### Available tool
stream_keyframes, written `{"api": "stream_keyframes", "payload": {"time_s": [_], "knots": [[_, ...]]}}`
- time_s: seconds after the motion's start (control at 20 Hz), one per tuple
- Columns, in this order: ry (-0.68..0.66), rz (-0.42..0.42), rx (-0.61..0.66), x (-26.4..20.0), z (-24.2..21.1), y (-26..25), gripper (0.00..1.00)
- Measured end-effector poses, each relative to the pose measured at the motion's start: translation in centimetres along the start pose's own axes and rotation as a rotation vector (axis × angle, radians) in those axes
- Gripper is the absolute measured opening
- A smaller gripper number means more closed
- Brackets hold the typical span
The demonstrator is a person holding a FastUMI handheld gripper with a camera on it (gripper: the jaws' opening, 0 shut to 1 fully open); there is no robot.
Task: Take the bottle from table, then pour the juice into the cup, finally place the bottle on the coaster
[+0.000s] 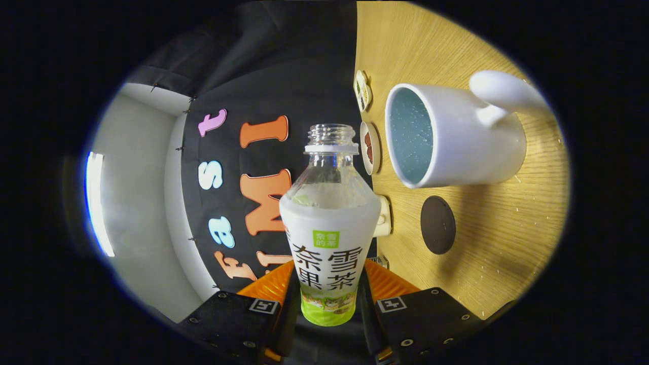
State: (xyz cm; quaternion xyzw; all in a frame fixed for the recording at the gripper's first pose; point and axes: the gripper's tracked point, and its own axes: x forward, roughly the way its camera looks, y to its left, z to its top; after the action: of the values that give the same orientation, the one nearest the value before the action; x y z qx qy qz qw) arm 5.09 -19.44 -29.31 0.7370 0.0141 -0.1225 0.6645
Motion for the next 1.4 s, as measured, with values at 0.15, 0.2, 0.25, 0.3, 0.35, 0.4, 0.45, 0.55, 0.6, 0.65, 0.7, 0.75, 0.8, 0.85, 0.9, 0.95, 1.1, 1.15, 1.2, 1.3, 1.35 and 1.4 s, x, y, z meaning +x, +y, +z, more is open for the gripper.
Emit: {"api": "stream_keyframes", "payload": {"time_s": [0.15, 0.2, 0.25, 0.3, 0.35, 0.4, 0.45, 0.55, 0.6, 0.65, 0.7, 0.75, 0.8, 0.85, 0.9, 0.95, 1.1, 1.15, 1.2, 1.3, 1.35, 1.4], "knots": [[0.001, 0.000, 0.014, 0.0, -0.1, -0.1, 0.56], [-0.002, 0.006, 0.023, 0.0, 0.0, 0.0, 0.56], [-0.003, 0.012, 0.028, 0.0, 0.0, 0.0, 0.56], [-0.003, 0.017, 0.031, 0.0, 0.0, -0.1, 0.56], [-0.006, 0.020, 0.033, -0.1, 0.1, -0.1, 0.56], [-0.006, 0.019, 0.035, 0.0, 0.2, -0.2, 0.56], [-0.004, 0.017, 0.036, 0.0, 0.2, -0.2, 0.56], [0.002, 0.012, 0.038, 0.0, 0.1, -0.1, 0.56], [0.003, 0.012, 0.041, 0.0, 0.1, -0.1, 0.56], [0.002, 0.012, 0.047, -0.2, 0.2, -0.2, 0.56], [-0.001, 0.013, 0.055, -0.1, 0.4, -0.3, 0.56], [-0.005, 0.016, 0.062, -0.3, 0.5, -0.3, 0.56], [-0.011, 0.022, 0.077, -0.2, 0.7, -0.4, 0.56], [-0.011, 0.028, 0.089, -0.5, 1.0, -0.2, 0.56], [-0.013, 0.027, 0.093, -0.5, 0.9, -0.3, 0.56], [-0.015, 0.022, 0.097, -0.4, 0.9, -0.2, 0.56], [-0.011, 0.023, 0.109, -0.2, 0.9, 0.1, 0.56], [-0.010, 0.023, 0.114, -0.4, 0.9, 0.0, 0.56], [-0.010, 0.024, 0.120, -0.4, 1.0, 0.1, 0.56], [-0.013, 0.027, 0.133, -0.4, 1.1, 0.2, 0.56], [-0.015, 0.034, 0.139, -0.4, 1.1, 0.4, 0.56], [-0.014, 0.041, 0.146, -0.5, 1.2, 0.5, 0.56]]}}
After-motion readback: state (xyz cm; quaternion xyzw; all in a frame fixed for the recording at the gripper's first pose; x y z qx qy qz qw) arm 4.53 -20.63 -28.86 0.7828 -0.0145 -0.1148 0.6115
